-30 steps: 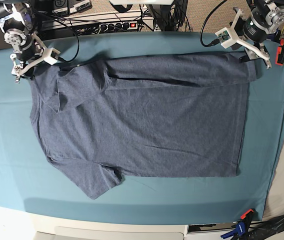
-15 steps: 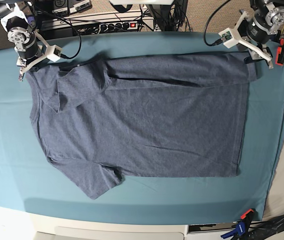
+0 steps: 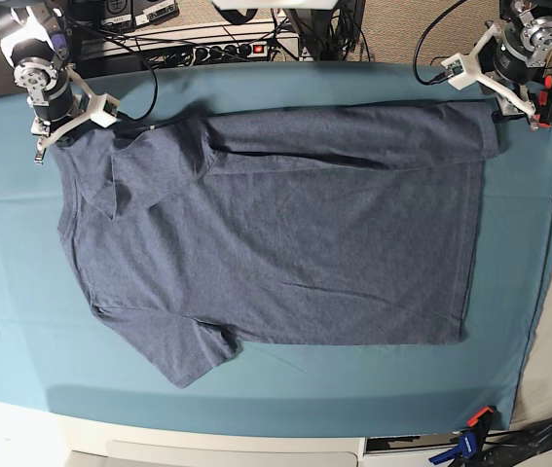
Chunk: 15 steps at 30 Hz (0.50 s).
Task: Fold the T-shirt properly
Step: 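Move both grippers back to the shirt's folded shoulder corners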
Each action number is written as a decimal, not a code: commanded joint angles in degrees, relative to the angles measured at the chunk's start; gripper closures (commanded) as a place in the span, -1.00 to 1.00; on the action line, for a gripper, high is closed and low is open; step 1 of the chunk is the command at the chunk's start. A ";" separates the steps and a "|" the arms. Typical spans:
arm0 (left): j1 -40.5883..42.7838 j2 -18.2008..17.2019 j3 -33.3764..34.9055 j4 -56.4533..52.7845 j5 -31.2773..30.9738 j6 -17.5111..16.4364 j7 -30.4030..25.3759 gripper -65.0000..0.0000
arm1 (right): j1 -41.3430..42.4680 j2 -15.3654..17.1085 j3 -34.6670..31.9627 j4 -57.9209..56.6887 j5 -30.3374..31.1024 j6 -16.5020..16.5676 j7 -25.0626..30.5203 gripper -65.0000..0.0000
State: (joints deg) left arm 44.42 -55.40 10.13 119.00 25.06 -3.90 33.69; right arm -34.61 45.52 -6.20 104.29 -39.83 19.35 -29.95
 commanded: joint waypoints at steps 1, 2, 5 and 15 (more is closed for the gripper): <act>0.17 -0.76 -0.11 0.72 0.66 0.87 -0.61 -0.09 | 0.44 0.96 0.46 0.70 -0.46 -0.79 -0.24 1.00; 0.17 -0.74 -0.09 0.72 0.66 0.90 -0.81 -0.09 | 0.50 0.98 0.46 0.70 -0.44 -0.79 -0.24 1.00; 0.15 -0.74 -0.09 0.72 0.66 1.14 -1.49 -0.09 | 0.48 0.96 0.46 0.70 -0.46 -0.79 -0.24 1.00; 0.15 0.55 -0.07 0.72 0.70 2.12 -2.43 -0.09 | 0.48 0.96 0.46 0.70 -0.48 -0.79 -0.24 1.00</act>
State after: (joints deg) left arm 44.42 -54.24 10.37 119.00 25.06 -2.74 31.55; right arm -34.30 45.52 -6.20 104.29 -39.83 19.31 -29.95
